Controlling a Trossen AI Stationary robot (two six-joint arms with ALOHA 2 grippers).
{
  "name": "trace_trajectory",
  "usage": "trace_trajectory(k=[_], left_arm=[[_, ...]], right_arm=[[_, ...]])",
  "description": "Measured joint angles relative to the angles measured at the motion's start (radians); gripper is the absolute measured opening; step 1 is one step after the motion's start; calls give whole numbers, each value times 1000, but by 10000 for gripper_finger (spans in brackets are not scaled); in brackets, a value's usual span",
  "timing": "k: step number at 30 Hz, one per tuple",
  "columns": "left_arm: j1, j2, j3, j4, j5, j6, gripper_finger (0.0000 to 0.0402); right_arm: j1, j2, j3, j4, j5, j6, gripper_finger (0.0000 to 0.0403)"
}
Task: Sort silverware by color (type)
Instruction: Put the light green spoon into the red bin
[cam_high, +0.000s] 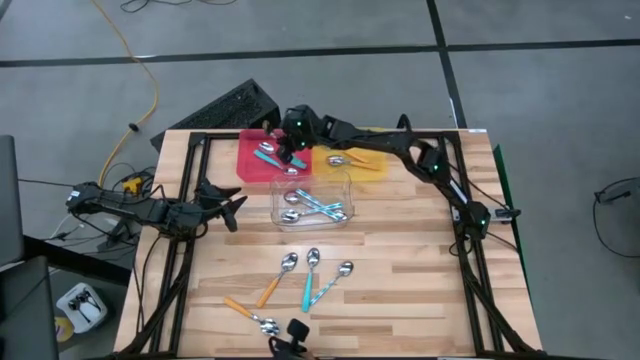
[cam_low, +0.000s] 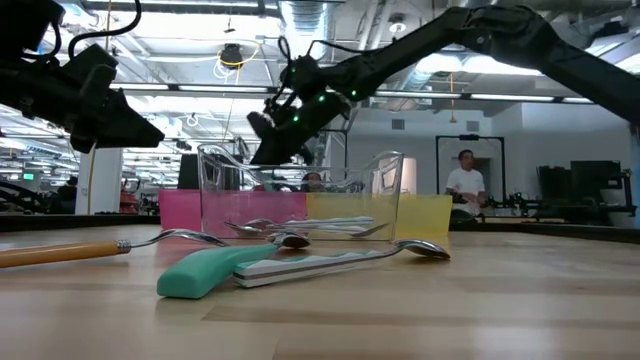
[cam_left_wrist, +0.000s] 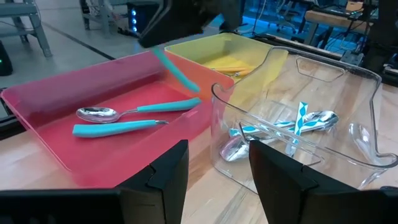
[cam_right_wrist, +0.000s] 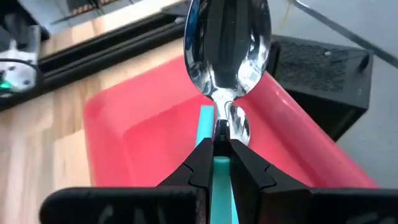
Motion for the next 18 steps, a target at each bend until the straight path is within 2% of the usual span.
trace_trajectory(k=[18], left_arm=[[0,0,0,0,1,-6,153]], right_arm=[[-5,49,0,-8,42,86,59]])
